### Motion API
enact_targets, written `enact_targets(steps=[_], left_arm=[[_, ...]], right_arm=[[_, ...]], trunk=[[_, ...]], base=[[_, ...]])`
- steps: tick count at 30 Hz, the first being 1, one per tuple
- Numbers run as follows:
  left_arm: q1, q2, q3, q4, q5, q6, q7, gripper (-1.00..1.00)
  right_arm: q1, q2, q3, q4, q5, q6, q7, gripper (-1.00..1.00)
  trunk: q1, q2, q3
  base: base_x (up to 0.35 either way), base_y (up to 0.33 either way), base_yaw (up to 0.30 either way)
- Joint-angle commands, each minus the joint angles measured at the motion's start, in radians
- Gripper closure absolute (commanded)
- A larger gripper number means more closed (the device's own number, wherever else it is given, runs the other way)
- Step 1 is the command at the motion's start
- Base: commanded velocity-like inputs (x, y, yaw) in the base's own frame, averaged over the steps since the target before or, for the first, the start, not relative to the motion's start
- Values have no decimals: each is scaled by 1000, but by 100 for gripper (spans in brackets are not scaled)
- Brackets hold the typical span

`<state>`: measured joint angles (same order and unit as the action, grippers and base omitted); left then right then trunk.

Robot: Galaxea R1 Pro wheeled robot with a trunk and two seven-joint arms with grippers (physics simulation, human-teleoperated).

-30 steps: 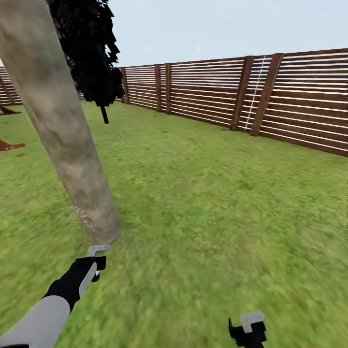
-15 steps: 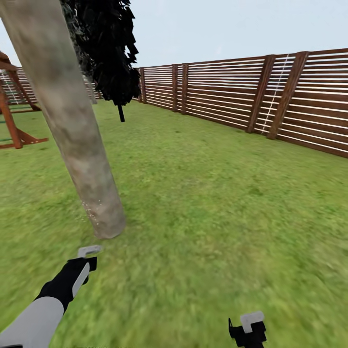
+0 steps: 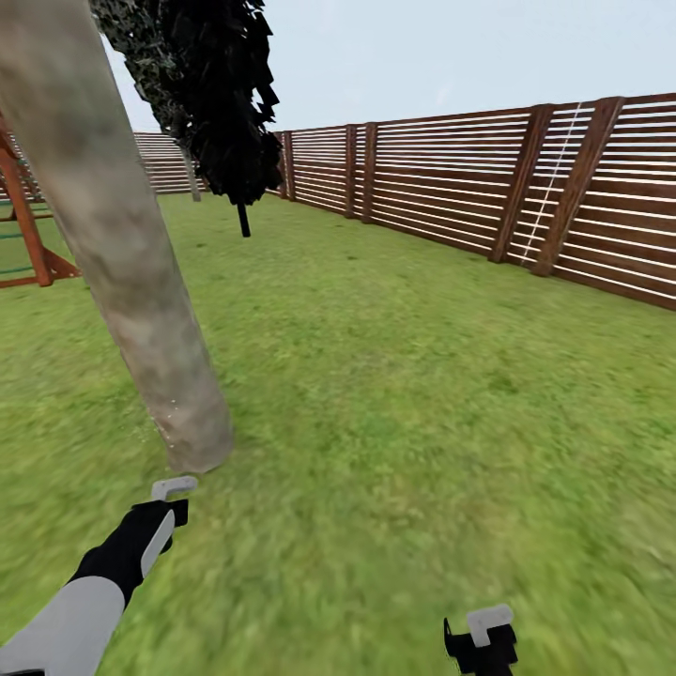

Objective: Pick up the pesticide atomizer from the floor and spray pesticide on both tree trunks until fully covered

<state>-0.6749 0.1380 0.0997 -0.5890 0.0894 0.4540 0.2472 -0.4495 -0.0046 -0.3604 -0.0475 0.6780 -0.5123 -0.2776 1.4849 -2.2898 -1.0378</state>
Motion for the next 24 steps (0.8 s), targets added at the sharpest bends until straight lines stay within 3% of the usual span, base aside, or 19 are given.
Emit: enact_targets(steps=[1, 8, 14, 18, 19, 20, 21, 24], left_arm=[[0, 0, 0, 0, -1, 0, 0, 100], [0, 2, 0, 0, -2, 0, 1, 100], [0, 3, 2, 0, -2, 0, 1, 100], [-5, -6, -8, 1, 0, 14, -11, 100], [-14, -1, -8, 4, 2, 54, -17, 100], [-39, 4, -8, -1, 1, 185, -19, 100], [-78, 5, -11, 0, 1, 248, -23, 100], [-131, 8, -50, 5, 1, 306, -58, 100]], right_arm=[[0, 0, 0, 0, 0, 0, 0, -100], [0, 0, 0, 0, 0, 0, 0, -100], [0, 0, 0, 0, 0, 0, 0, -100], [0, 0, 0, -1, 0, 0, 0, -100], [0, 0, 0, 0, 0, 0, 0, -100], [0, 0, 0, 0, 0, 0, 0, -100], [0, -1, 0, 0, 0, 0, 0, -100], [0, 0, 0, -1, 0, 0, 0, -100]], trunk=[[0, 0, 0], [0, 0, 0], [0, 0, 0], [0, 0, 0], [0, 0, 0], [0, 0, 0], [0, 0, 0], [0, 0, 0]], base=[[205, -228, 0], [205, -228, 34], [201, -224, 252], [19, -20, 275], [1, -1, 274], [0, 0, 234], [0, 0, 190], [0, 0, 67]])
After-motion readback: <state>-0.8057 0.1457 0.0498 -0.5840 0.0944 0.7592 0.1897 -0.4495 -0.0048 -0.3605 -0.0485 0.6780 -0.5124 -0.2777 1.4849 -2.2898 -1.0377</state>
